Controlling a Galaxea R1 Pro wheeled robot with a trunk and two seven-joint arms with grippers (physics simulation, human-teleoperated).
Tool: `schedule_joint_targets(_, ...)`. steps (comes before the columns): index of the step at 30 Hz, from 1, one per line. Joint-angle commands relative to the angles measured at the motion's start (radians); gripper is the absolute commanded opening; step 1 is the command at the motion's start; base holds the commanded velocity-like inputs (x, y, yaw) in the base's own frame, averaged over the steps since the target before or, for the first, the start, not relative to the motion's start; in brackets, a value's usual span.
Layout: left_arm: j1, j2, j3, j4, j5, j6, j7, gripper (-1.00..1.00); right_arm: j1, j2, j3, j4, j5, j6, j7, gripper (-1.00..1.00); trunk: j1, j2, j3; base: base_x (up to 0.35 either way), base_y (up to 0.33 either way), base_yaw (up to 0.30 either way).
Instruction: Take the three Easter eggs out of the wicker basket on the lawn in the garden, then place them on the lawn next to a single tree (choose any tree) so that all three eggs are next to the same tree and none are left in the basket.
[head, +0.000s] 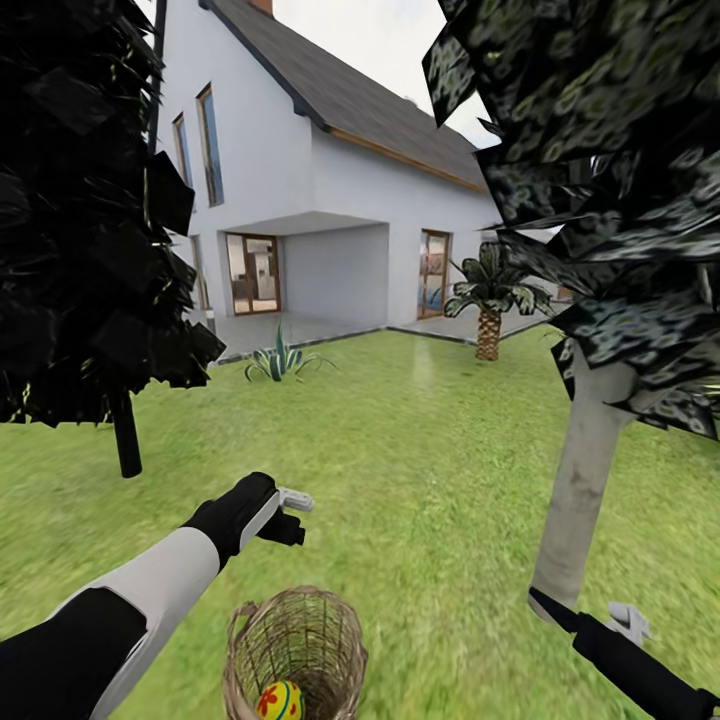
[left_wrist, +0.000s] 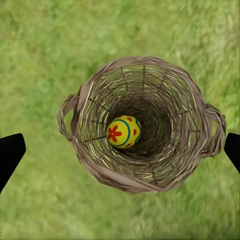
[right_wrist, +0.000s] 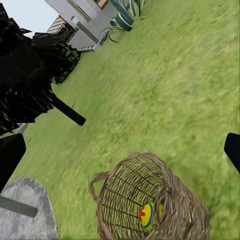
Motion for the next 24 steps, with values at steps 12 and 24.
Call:
schedule_joint_targets(12, -0.001, 0.001, -0.007, 0.0, 0.006, 0.003, 0.003, 1.0, -0.022, -0.004, -0.003, 0.037, -0.001, 0.008, 0.001, 1.0, 0.0, -0.001, -0.021, 0.029, 0.086, 0.0)
schedule_joint_targets(24, -0.001, 0.001, -0.007, 0.0, 0.006, 0.003, 0.003, 1.0, -0.026, -0.004, -0.003, 0.044, -0.001, 0.008, -0.017, 1.0, 0.0, -0.001, -0.041, 0.001, 0.132, 0.0)
